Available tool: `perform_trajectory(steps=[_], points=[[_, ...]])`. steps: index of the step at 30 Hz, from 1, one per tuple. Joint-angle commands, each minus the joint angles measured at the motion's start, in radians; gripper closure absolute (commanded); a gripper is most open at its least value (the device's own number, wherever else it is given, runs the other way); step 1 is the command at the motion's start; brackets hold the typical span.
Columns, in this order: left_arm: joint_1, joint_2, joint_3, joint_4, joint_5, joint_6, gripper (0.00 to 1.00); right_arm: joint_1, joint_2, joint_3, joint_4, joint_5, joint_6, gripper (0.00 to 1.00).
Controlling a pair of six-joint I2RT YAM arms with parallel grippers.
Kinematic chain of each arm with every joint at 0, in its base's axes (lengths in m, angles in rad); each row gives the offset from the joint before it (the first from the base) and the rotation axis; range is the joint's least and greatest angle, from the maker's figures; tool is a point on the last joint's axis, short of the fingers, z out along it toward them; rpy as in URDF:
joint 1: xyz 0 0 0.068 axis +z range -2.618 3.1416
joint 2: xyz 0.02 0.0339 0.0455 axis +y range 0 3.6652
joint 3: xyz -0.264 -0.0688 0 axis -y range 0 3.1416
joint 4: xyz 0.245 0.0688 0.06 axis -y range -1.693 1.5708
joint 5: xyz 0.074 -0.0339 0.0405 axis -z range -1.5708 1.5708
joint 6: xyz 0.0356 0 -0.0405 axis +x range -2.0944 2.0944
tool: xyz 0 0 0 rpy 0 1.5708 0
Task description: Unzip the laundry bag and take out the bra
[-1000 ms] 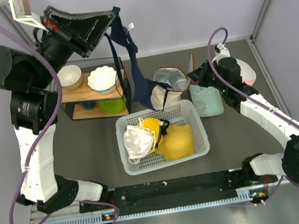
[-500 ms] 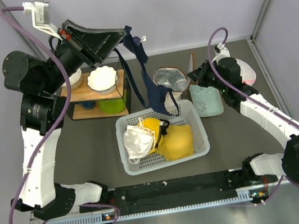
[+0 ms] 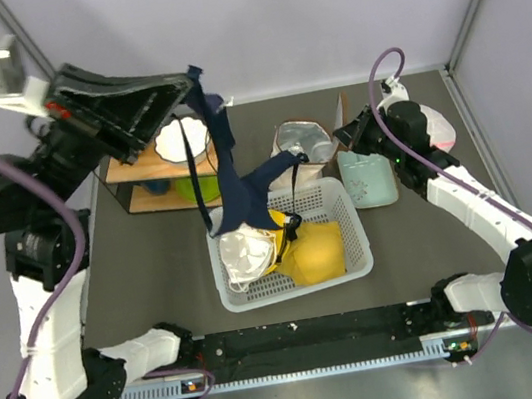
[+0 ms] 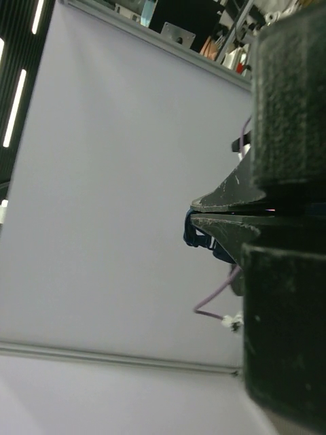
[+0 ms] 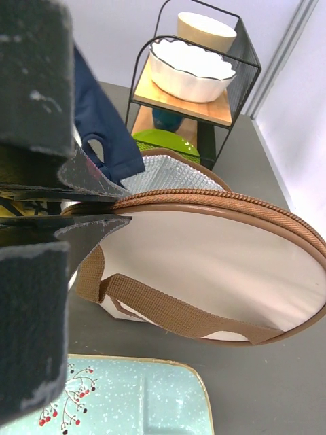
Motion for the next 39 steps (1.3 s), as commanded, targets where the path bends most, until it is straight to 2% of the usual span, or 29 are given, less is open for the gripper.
perform_trajectory(steps=[1,8,11,14,19,25,31,33,35,36,37,39], points=[[-0.004,0.012,-0.213,0.03,0.038,-0.055,1.0,-0.003,-0.014,0.047,0.01,-0.012,0.002,1.0],[-0.027,-0.002,-0.628,0.016,0.003,-0.025,1.0,-0.002,-0.02,0.034,0.018,-0.015,0.007,1.0],[-0.061,0.025,-0.744,0.027,-0.031,-0.002,1.0,-0.003,-0.02,0.029,0.02,-0.014,0.008,1.0],[-0.09,0.077,-0.802,0.028,-0.054,0.024,1.0,-0.003,-0.025,0.026,0.018,-0.012,0.008,1.0],[-0.179,0.128,-0.802,-0.082,-0.147,0.127,1.0,-0.003,-0.043,0.023,0.004,0.004,0.001,1.0],[-0.237,0.148,-0.905,-0.1,-0.083,0.168,1.0,-0.003,-0.046,0.03,-0.014,0.018,-0.025,1.0],[-0.323,0.197,-0.976,-0.125,-0.042,0.219,0.99,-0.003,-0.011,0.116,-0.033,0.005,-0.053,1.0],[-0.343,0.215,-0.948,-0.183,-0.034,0.256,0.87,-0.003,0.017,0.162,-0.034,-0.003,-0.054,1.0],[-0.355,0.214,-0.912,-0.221,-0.017,0.287,0.65,-0.003,0.034,0.205,-0.03,-0.012,-0.05,1.0],[-0.357,0.202,-0.899,-0.226,-0.006,0.293,0.49,-0.002,0.05,0.222,-0.028,-0.012,-0.051,1.0],[-0.355,0.194,-0.869,-0.234,0.01,0.31,0.26,-0.003,0.06,0.236,-0.026,-0.011,-0.05,1.0],[-0.355,0.165,-0.829,-0.28,0.044,0.326,0.12,-0.003,0.09,0.29,-0.022,-0.009,-0.051,1.0]])
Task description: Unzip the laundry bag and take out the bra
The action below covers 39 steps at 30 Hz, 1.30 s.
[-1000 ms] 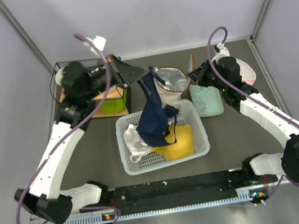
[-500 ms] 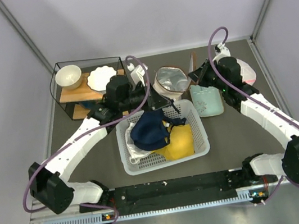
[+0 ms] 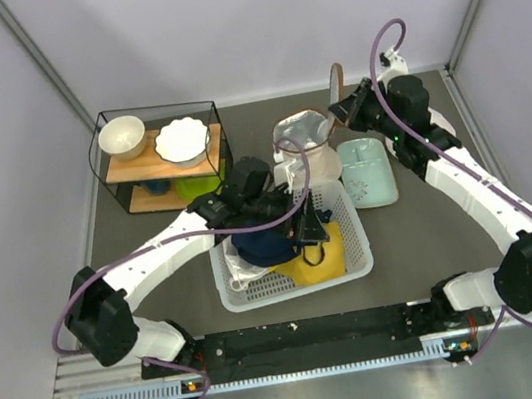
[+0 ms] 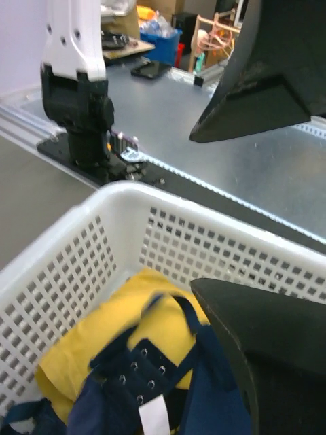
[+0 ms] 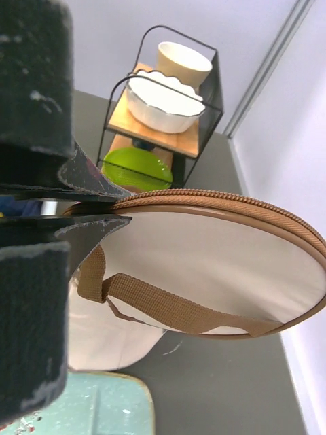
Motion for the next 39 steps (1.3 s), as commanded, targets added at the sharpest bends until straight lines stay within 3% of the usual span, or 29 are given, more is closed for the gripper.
perform_trajectory(steps=[1,10,16,17,19,20,24,33,39], points=[[0.002,-0.077,0.147,-0.041,0.08,0.09,0.06,-0.003,0.053,0.15,0.047,-0.009,-0.017,1.0],[0.035,-0.204,0.306,-0.172,0.025,0.166,0.01,-0.006,0.209,0.378,0.05,0.027,-0.053,1.0],[0.104,-0.269,0.281,-0.193,-0.049,0.167,0.01,-0.035,0.356,0.519,0.033,-0.006,-0.028,1.0],[0.127,-0.275,0.273,-0.191,-0.053,0.16,0.01,-0.037,0.41,0.548,-0.044,-0.026,-0.022,0.9],[0.155,-0.281,0.245,-0.182,-0.055,0.136,0.01,-0.035,0.458,0.624,-0.128,-0.051,-0.025,0.54],[0.181,-0.287,0.236,-0.173,-0.058,0.127,0.01,-0.035,0.467,0.625,-0.174,-0.04,-0.024,0.28],[0.268,-0.292,0.193,-0.15,-0.043,0.079,0.01,-0.037,0.398,0.567,-0.237,0.125,-0.068,0.02],[0.379,-0.345,0.179,-0.15,-0.127,0.093,0.01,-0.054,0.173,0.379,-0.396,0.409,-0.155,0.01],[0.43,-0.379,0.132,-0.157,-0.171,0.081,0.01,-0.057,-0.005,0.202,-0.479,0.497,-0.179,0.01]])
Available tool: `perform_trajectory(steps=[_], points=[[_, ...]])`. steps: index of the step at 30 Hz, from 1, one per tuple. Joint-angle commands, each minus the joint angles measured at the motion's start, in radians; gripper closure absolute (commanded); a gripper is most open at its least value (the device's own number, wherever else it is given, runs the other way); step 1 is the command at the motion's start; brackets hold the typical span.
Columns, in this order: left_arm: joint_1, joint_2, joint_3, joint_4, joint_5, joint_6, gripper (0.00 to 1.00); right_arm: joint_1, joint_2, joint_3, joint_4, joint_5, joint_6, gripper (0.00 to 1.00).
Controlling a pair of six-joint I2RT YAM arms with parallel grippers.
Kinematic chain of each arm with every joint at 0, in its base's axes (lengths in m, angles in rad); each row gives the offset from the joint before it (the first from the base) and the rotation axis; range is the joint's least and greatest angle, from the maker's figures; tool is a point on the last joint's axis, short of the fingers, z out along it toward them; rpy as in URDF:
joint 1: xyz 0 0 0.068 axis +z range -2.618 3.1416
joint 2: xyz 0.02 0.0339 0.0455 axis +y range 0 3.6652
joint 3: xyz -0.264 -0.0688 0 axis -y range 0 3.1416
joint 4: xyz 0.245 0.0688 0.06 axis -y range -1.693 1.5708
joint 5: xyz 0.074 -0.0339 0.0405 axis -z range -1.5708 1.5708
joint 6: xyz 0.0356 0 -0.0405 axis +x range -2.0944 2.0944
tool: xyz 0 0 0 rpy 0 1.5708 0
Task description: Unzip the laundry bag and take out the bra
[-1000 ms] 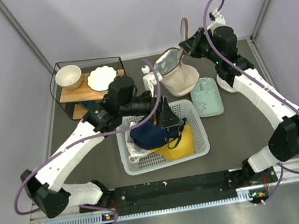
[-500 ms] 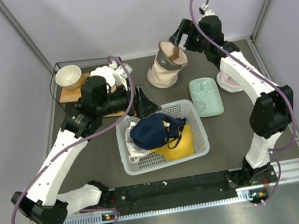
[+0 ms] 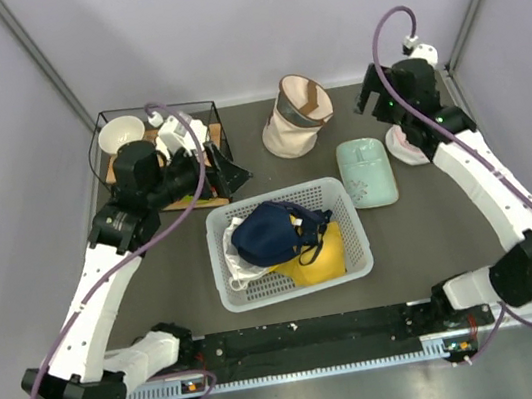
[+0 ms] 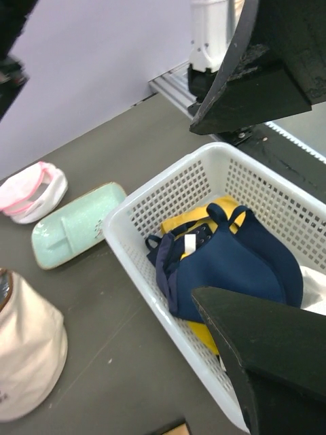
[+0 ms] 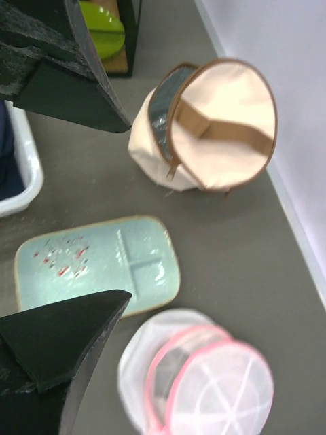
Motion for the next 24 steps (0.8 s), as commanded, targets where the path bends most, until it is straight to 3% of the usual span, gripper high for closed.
perform_trajectory(steps=[1,13,24], points=[[0.038,-0.042,-0.034,0.012,-0.062,0.001,0.01,-0.008,-0.118,-0.103,-0.087,0.112,-0.045,0.01],[0.055,-0.169,-0.099,-0.038,-0.167,0.016,0.01,-0.01,-0.401,-0.381,-0.234,0.107,-0.037,0.01],[0.055,-0.241,-0.171,-0.035,-0.161,-0.019,0.01,-0.009,-0.529,-0.507,-0.259,0.149,0.01,0.01]])
